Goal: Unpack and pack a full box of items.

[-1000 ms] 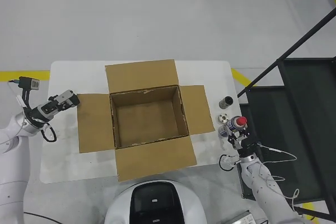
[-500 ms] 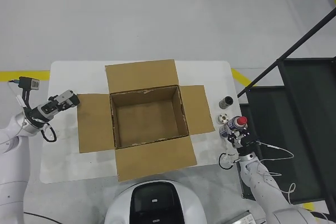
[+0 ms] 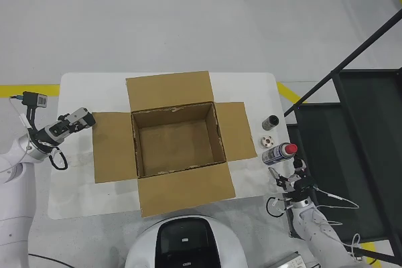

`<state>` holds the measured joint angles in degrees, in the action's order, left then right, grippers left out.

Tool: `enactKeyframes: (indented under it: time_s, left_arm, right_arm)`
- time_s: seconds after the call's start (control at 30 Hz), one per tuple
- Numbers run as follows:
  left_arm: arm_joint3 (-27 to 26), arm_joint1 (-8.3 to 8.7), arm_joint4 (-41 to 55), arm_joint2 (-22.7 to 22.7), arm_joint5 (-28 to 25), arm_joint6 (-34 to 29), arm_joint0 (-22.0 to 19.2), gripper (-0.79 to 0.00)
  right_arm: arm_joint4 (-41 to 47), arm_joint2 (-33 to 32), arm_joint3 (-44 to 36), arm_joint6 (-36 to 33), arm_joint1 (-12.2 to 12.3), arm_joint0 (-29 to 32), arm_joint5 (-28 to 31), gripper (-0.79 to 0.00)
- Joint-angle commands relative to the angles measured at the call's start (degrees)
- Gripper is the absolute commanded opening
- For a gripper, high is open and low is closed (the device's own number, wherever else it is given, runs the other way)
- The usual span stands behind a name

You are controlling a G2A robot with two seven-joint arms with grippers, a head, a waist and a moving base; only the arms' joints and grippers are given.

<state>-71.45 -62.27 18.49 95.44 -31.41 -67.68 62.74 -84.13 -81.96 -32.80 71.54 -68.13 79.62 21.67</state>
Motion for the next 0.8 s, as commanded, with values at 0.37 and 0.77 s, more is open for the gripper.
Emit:
enactKeyframes:
  time_s: [0.37, 0.77]
  left_arm:
    - [0.0, 0.00, 0.0, 0.0, 0.0, 0.0, 0.0, 0.000]
    - [0.0, 0.00, 0.0, 0.0, 0.0, 0.0, 0.0, 0.000]
  right_arm:
    - [4.7, 0.4, -8.0, -12.7, -0.4, 0.6, 1.2, 0.000]
    - [5.9, 0.7, -7.3, -15.6, -0.5, -1.0, 1.3, -0.785]
